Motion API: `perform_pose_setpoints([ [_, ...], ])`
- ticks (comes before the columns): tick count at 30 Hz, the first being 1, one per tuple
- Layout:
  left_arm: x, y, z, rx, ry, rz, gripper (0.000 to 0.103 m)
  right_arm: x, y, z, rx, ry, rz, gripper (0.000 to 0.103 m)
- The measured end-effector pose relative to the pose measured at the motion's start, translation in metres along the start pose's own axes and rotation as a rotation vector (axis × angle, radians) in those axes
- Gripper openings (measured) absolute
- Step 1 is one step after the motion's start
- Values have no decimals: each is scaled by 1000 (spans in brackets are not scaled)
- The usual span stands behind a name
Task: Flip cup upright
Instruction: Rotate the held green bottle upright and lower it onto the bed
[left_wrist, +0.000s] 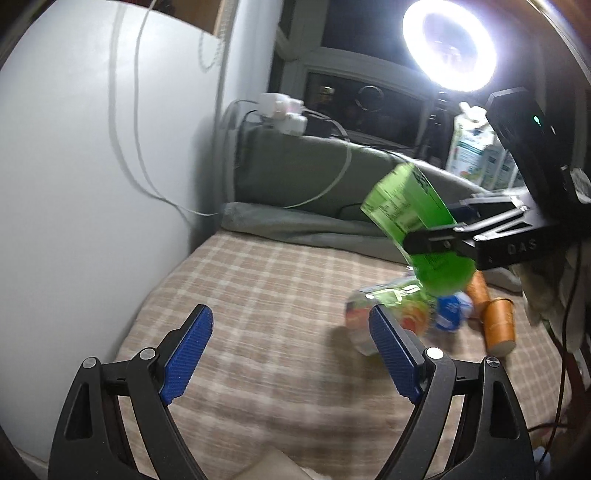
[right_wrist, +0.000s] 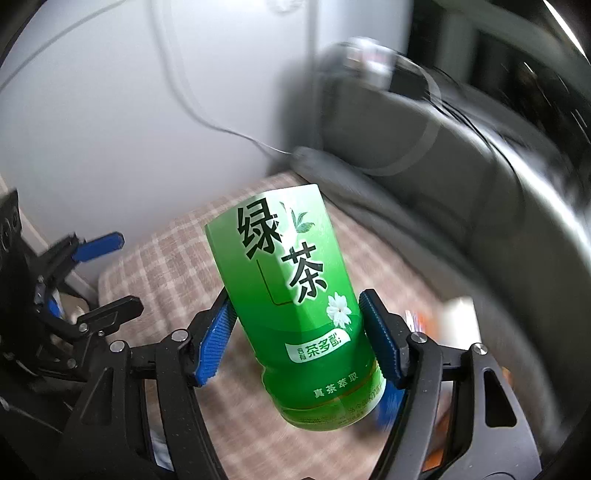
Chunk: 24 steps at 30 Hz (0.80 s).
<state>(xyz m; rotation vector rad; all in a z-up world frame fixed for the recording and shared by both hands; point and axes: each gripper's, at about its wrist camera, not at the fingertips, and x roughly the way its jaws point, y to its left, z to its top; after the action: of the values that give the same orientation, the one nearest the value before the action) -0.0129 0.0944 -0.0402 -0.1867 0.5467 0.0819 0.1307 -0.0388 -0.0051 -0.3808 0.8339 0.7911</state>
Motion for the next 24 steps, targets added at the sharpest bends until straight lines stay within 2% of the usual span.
perform_pose_setpoints([
  [5,0,-18,-7,0,36,-80,86,-19,-32,-65,308,25,60,70],
  [13,12,-50,-21,11,148,-230,86,-22,-52,-159,683,59,176,70],
  [18,17,-65,-27,4,222,-305,86,-20,-65,-196,863,53,198,70],
  [24,26,-80,-34,0,293,-359,85,-10,-78,-213,988,66,229,71],
])
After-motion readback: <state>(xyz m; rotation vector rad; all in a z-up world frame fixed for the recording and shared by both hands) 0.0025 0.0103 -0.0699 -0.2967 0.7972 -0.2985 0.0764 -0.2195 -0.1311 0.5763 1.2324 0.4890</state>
